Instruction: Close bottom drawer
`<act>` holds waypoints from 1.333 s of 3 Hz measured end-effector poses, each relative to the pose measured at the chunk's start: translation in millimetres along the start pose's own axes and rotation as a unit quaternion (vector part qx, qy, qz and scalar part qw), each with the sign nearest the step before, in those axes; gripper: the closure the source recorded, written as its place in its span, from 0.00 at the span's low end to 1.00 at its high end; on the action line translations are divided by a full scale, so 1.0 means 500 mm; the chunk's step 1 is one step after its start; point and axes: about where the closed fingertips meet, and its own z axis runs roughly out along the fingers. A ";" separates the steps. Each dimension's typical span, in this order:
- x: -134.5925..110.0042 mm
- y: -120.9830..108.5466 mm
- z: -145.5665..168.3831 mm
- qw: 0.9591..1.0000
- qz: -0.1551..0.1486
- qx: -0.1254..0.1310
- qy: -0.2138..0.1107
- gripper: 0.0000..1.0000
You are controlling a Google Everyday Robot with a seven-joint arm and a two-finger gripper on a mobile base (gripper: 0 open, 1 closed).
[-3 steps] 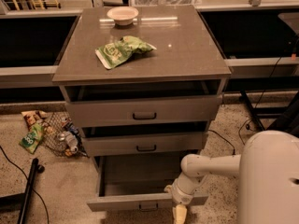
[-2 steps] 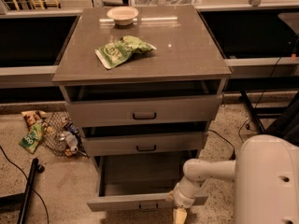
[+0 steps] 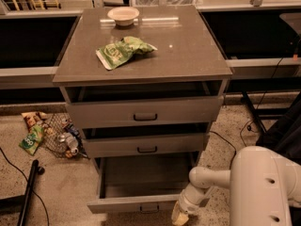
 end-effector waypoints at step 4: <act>0.079 -0.105 0.008 0.998 0.052 0.037 -0.014 0.00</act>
Offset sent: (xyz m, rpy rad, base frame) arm 0.0465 -0.0428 -0.0457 -0.0457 -0.0197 -0.1584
